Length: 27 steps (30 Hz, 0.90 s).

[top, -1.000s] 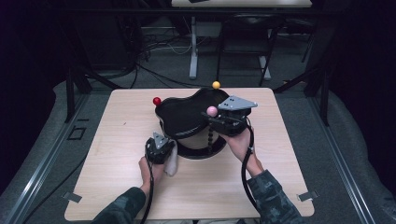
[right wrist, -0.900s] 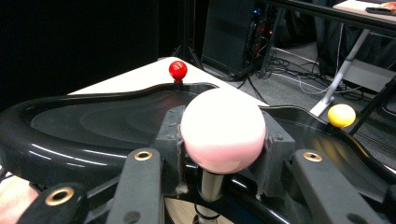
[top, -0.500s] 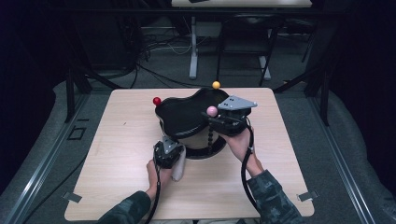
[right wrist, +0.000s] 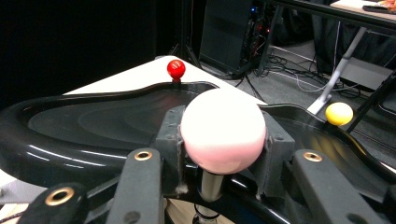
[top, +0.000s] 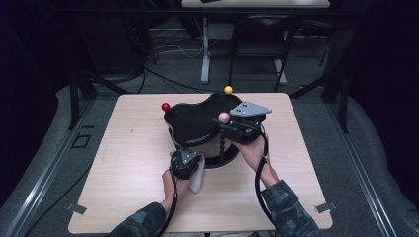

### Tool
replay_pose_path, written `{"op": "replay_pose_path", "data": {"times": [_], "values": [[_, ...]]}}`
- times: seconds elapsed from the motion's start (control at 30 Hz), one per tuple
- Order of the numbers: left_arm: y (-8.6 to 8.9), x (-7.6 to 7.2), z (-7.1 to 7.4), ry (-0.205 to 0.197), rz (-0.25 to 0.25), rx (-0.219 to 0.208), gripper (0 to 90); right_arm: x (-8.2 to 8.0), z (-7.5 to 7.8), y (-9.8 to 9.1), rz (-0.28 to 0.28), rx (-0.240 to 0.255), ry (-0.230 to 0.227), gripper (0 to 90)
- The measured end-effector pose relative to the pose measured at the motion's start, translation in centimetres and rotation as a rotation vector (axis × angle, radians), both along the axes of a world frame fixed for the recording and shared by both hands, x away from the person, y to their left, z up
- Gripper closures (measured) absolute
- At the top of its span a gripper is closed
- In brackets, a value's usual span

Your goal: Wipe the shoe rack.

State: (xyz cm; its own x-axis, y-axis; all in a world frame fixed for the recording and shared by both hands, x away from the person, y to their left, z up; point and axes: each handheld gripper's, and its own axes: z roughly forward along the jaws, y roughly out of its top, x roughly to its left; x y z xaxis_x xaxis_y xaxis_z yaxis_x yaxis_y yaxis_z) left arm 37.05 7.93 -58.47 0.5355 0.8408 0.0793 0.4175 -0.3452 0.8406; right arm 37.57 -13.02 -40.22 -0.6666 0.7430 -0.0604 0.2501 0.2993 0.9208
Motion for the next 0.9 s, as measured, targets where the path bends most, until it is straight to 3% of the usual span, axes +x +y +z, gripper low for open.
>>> {"op": "replay_pose_path", "data": {"times": [0.17,0.23,0.3,0.5,0.8,0.9], "values": [[-1.1,0.1,0.0,0.003,-0.015,-0.005,82.9,0.0,0.0,0.0,-0.006,-0.005,-0.002,60.1],[-1.4,0.3,0.0,-0.012,-0.024,0.007,82.9,0.0,0.0,0.0,-0.006,-0.006,-0.002,60.1],[-1.9,0.3,-0.1,-0.001,-0.019,-0.017,82.9,0.0,0.0,0.1,-0.004,-0.004,-0.004,60.2],[-2.6,0.9,0.0,-0.013,-0.036,0.014,82.9,-0.2,0.1,0.4,-0.030,-0.020,-0.011,60.2],[-3.4,2.2,0.1,0.011,-0.040,0.005,82.9,0.1,0.1,1.2,-0.093,-0.047,-0.022,60.2],[-3.5,2.5,0.1,0.006,-0.047,0.023,82.9,0.3,0.1,1.5,-0.101,-0.052,-0.014,60.2]]}}
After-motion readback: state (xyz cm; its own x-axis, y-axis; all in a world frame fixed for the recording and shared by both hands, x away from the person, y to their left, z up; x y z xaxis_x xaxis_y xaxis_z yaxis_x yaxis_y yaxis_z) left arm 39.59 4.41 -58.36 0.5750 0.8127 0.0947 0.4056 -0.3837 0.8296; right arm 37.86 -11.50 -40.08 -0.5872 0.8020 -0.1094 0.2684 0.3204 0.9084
